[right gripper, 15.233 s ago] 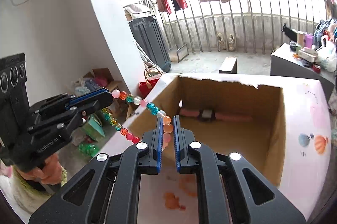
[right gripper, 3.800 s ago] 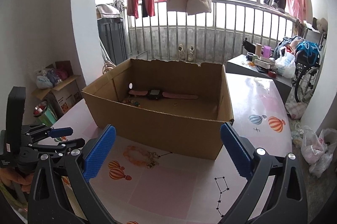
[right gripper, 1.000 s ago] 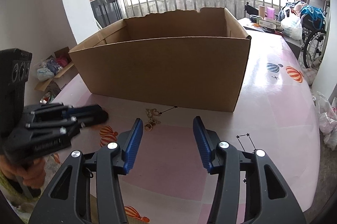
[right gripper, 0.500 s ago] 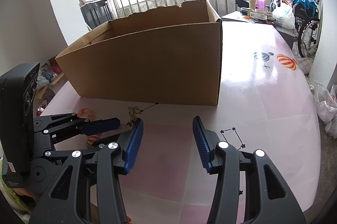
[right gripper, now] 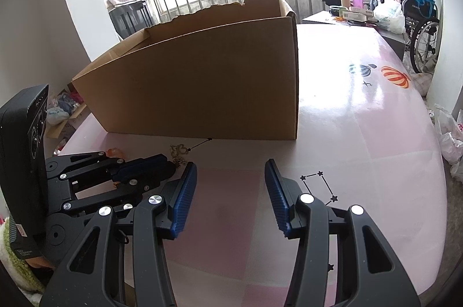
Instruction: Organize jewelry
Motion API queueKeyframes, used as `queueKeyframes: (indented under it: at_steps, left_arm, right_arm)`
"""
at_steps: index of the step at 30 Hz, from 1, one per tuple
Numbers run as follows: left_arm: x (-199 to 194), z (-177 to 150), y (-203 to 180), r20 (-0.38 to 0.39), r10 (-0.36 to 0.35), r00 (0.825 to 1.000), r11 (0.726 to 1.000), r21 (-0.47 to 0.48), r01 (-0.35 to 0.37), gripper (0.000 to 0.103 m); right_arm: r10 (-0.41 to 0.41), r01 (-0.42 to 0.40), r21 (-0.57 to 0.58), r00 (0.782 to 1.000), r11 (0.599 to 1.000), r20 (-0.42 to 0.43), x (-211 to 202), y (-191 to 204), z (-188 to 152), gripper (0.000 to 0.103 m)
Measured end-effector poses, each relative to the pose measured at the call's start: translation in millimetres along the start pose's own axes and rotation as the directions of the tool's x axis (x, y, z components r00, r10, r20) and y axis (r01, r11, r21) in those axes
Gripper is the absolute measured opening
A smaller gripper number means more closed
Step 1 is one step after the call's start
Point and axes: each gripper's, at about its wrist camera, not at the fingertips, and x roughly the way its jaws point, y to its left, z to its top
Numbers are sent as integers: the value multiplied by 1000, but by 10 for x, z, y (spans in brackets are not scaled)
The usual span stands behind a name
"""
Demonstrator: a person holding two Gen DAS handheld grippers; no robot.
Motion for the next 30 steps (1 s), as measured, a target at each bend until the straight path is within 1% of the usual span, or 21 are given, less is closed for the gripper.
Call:
queueKeyframes:
  at_steps: [1,2,8,11,14,18,19,20,21,22,23,26,27,28,30]
  left_arm:
    - [-5,4,-8,6,2,1000,1000,-1,-2,1]
    - [-9,3,4,5,-5,1000,1000,-6,5,0]
    - [-51,-85,83,9,-7,1000,1000,-23,7,0]
    - [-112,-106,105,23,-12,1000,999,-30,13,0]
    - [-184,-113,92,35,-9,999,1000,-15,10,0]
    - [-230,-124,58,26,-5,1000,1000,4,5,0]
    - [-233,-114,35,29,7,1000,1000,12,-8,2]
    - [-227,-103,16,30,11,999,1000,20,-11,14]
    - [-218,-81,-2,32,9,999,1000,22,-10,23]
    - [-206,-50,-30,37,13,999,1000,25,-14,39]
    - [-194,-28,-50,42,22,999,999,34,-23,42]
    - [-104,21,-93,22,29,999,998,60,-30,41]
    - [-79,20,-81,12,37,999,997,63,-37,38]
    - [-50,16,-64,1,36,999,998,59,-36,26]
    - [-18,28,-32,-5,25,1000,999,38,-25,21]
  right_arm:
    - [-1,1,1,1000,1000,1,-4,-1,1,48]
    - [-2,2,2,1000,1000,2,-8,-2,1,48]
    - [-7,7,2,1000,1000,5,-27,-4,4,48]
    - [-8,8,-1,1000,1000,8,-39,3,5,48]
    - [-7,7,-4,1000,1000,10,-43,8,12,48]
    - [0,1,-10,1000,1000,8,-39,21,11,48]
    - [3,-3,-11,1000,1000,5,-27,25,9,48]
    - [5,-5,-10,1000,1000,3,-19,24,8,48]
    - [8,-8,-10,1000,1000,1,-15,25,7,48]
    - [10,-10,-10,1000,1000,-2,-6,28,7,48]
    - [10,-10,-11,1000,1000,-2,-8,31,5,48]
    - [7,-7,-15,1000,1000,3,-27,21,13,48]
    - [6,-6,-14,1000,1000,3,-30,14,13,48]
    - [5,-5,-9,1000,1000,4,-32,-3,15,48]
    - [2,-2,-2,1000,1000,4,-29,-24,11,48]
